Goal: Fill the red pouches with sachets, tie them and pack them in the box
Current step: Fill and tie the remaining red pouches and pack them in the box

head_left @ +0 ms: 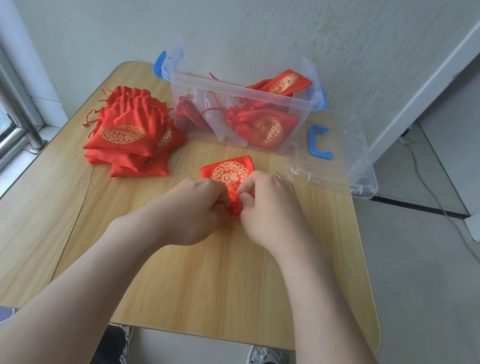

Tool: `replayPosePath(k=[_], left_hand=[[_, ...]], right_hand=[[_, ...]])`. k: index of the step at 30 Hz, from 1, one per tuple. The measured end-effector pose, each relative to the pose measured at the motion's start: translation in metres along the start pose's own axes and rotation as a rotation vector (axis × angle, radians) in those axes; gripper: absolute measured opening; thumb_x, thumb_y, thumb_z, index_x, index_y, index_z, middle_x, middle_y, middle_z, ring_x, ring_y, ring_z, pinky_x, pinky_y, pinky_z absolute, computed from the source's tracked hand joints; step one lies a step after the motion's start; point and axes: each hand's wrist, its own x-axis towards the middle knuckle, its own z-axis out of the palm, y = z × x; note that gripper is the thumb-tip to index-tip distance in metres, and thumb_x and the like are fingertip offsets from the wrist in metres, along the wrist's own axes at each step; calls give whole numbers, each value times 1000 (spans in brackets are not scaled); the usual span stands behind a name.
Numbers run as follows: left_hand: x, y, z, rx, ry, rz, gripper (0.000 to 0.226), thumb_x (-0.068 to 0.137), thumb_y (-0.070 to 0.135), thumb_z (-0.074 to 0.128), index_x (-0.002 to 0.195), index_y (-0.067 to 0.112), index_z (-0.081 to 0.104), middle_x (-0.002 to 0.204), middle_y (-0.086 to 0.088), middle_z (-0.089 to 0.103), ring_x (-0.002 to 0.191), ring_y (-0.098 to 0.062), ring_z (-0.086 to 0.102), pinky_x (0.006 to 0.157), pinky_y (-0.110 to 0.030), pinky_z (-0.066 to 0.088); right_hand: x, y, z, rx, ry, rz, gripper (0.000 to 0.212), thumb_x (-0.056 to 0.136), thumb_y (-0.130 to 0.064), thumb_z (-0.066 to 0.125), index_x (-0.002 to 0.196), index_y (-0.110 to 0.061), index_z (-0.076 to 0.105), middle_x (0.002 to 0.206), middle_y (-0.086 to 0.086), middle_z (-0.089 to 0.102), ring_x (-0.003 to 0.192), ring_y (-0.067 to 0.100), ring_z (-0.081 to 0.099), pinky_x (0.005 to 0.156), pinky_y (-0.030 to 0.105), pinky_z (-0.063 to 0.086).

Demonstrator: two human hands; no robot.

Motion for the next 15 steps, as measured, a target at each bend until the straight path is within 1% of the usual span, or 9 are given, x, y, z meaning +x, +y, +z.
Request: replayPosePath(k=[1,3,4,6,8,9,10,12,15], left_hand=[[-1,1,0,-1,2,-20,20,100,13,48,103,13,68,96,-1,71,95,-26,63,83,-39,49],[-1,4,1,-9,6,-57,21,103,19,46,103,11,65,97,-3,67,93,-26,60,73,-34,42],[-1,4,1,-15,11,-72,22,105,22,45,100,11,63,95,-3,65,91,-25,59,68,-31,38],[-1,6,0,-43,28,-96,27,106,25,43,86,13,57,89,-4,62,83,-24,55,62,-27,35],[0,5,-1,-72,50,-102,36,108,28,43,76,13,50,81,-4,57,75,-24,52,59,-30,35],[0,4,-1,-79,64,-99,40,109,31,44,74,13,51,78,-4,57,73,-24,52,60,-33,36],[0,2,-1,-76,81,-95,42,110,34,46,77,11,56,78,-4,58,73,-24,54,61,-36,38],[1,-1,-2,-64,119,-97,41,110,38,50,87,8,66,79,-6,63,78,-26,59,65,-38,42],[1,-3,-4,-85,164,-106,38,109,37,53,90,8,70,73,-2,60,71,-21,55,62,-37,37]], right_hand=[[0,-2,-1,10,0,-13,17,100,-11,60,97,-27,66,114,-1,63,110,21,59,90,36,52],[-1,-7,-4,43,-3,-21,19,97,-8,57,100,-23,68,108,-3,66,110,23,59,89,36,53],[-1,-10,-5,73,-8,-14,22,96,-6,55,100,-22,69,102,-5,64,108,22,60,86,34,52],[-1,-13,-7,121,-21,5,27,95,-5,51,101,-21,71,93,-10,59,100,21,62,78,31,50],[-1,-13,-7,128,-21,6,28,95,-7,49,100,-22,72,93,-10,60,97,21,63,74,29,48],[-2,-13,-7,123,-14,4,27,95,-8,49,100,-23,71,93,-8,61,97,21,63,74,29,48],[-1,-11,-6,121,-7,6,26,95,-9,50,100,-22,72,93,-8,62,97,21,63,74,29,48],[0,-8,-4,136,7,17,22,97,-13,52,98,-22,72,89,-8,64,92,21,64,71,29,49],[1,-4,0,138,42,12,19,101,-18,56,91,-19,72,77,-7,65,77,19,62,59,27,43]])
